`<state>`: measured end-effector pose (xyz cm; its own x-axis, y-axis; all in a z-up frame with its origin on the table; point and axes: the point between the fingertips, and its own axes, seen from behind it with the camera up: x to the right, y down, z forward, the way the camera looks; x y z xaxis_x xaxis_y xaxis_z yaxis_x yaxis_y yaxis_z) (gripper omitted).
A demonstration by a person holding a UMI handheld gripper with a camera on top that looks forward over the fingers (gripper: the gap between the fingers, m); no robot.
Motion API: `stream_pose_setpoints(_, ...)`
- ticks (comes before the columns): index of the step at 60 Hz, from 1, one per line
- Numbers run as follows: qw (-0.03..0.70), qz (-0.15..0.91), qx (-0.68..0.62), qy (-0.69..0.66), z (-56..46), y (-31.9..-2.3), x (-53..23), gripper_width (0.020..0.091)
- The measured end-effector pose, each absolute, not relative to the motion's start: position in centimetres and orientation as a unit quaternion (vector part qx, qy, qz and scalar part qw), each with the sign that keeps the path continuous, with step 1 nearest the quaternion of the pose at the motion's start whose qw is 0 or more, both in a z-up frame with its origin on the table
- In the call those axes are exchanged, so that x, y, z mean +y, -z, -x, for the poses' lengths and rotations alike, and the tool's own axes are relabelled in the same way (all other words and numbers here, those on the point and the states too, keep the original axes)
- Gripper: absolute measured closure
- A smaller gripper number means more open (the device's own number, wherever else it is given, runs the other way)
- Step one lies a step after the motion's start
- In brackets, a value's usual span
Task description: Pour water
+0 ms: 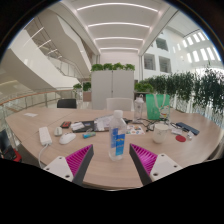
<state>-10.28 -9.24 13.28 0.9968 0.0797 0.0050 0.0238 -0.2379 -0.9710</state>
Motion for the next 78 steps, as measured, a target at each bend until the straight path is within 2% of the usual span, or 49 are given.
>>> stream_pose_setpoints(8,0.622,0.782,-0.035,0.001,10.6,-12.5,-4.1,0.0283)
stream_pose_setpoints(19,0.623,0.782,-0.025,-0.021,9.8,-9.2,4.9,0.0278)
stream_pose_setpoints(22,0.622,0.781,-0.039,-0.031,10.2,-8.6,6.5,0.0363)
stream_pose_setpoints(23,0.619,0.783,-0.045,-0.034,10.5,-8.2,6.8,0.0429)
stream_pose_setpoints(25,0.607,0.792,-0.057,-0.042,11.1,-7.1,7.3,0.0612)
stream_pose_setpoints(27,0.602,0.795,-0.055,-0.047,11.4,-6.3,7.5,0.0622)
stream_pose_setpoints(35,0.613,0.786,-0.069,-0.051,11.7,-6.5,8.3,0.0649)
stream_pose_setpoints(36,0.612,0.786,-0.069,-0.053,11.7,-6.4,8.3,0.0683)
stream_pose_setpoints(37,0.61,0.788,-0.068,-0.057,11.7,-6.3,8.4,0.0667)
stream_pose_setpoints(46,0.562,0.819,-0.022,-0.117,12.2,-6.2,9.2,0.0749)
stream_pose_setpoints(48,0.551,0.821,0.002,-0.148,12.0,-6.9,9.8,0.0749)
stream_pose_setpoints(54,0.529,0.8,0.103,-0.264,11.5,-12.2,11.6,0.0748)
stream_pose_setpoints(60,0.481,0.747,0.241,-0.39,7.6,-16.1,13.7,0.0749)
stream_pose_setpoints(68,0.378,0.627,0.423,-0.534,2.3,-17.2,16.6,0.075)
stream_pose_setpoints(78,0.245,0.501,0.52,-0.647,0.4,-16.5,16.9,0.0749)
